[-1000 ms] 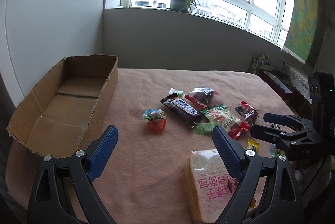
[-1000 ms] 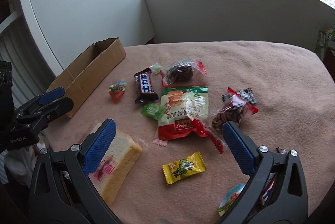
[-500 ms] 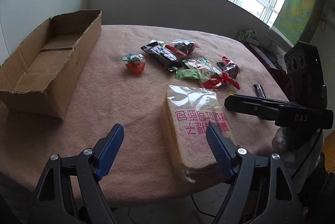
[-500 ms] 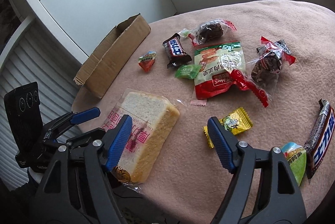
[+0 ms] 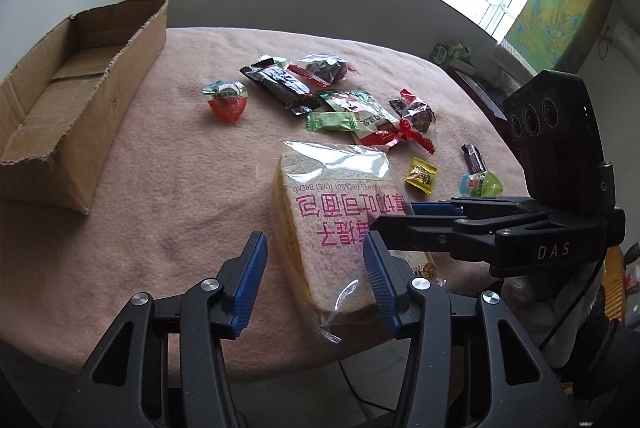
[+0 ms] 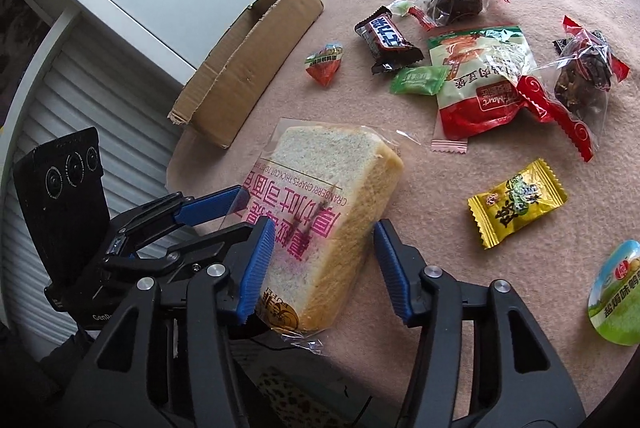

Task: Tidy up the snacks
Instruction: 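Lower both grippers onto the bagged bread loaf and close them on it, then carry the bread loaf into the cardboard box and open both grippers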

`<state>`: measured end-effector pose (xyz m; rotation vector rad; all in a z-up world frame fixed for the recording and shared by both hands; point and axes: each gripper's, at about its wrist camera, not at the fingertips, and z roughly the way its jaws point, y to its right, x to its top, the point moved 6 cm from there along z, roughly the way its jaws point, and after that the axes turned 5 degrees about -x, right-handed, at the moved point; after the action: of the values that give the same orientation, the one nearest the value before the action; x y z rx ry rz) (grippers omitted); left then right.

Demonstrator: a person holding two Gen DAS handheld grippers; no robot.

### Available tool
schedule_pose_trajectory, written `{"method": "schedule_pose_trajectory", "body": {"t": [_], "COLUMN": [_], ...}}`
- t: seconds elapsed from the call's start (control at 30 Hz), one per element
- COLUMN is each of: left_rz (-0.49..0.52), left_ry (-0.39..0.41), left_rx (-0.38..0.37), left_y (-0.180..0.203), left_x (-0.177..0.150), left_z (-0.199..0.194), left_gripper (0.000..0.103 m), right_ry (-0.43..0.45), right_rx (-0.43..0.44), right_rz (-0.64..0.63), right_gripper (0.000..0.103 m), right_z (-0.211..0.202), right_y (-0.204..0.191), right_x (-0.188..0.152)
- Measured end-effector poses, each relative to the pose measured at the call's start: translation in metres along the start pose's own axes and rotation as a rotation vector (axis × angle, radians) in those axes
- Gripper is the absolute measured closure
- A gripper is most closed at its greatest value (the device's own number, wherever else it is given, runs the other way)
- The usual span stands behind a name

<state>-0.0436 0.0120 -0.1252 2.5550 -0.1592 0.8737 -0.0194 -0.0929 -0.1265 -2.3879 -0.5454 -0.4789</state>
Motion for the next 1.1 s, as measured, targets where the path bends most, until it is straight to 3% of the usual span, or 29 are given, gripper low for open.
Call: {"method": "schedule_pose_trajectory", "body": {"t": [0.5, 0.6, 0.73, 1.1], "left_rz": [-0.034, -0.015, 0.01, 0.008], "left_ry": [-0.002, 0.007, 0.012, 0.105], "left_rx": [-0.051, -0.039, -0.029, -0.022], "left_y": [0.004, 0.006, 0.01, -0.002], "left_x": [-0.003, -0.003, 0.003, 0.028], "left_z": [0.004, 0.005, 0.005, -0.019], "left_gripper": [0.059, 0.059, 0.059, 0.06], "right_ry": [0.014, 0.016, 0.033, 0.092], "right_rx": [0.007, 0.045, 0.001, -0.004], "right_rz": [0.039, 0.082, 0.068, 0.049], "right_gripper": [0.058, 0.057, 0.058, 0.057], "right_z": [-0.002, 0.0, -0.006, -0.012], "right_y": [0.004, 0.01, 0.006, -0.021], "right_x": [0.002, 0.001, 0.004, 0.035]}}
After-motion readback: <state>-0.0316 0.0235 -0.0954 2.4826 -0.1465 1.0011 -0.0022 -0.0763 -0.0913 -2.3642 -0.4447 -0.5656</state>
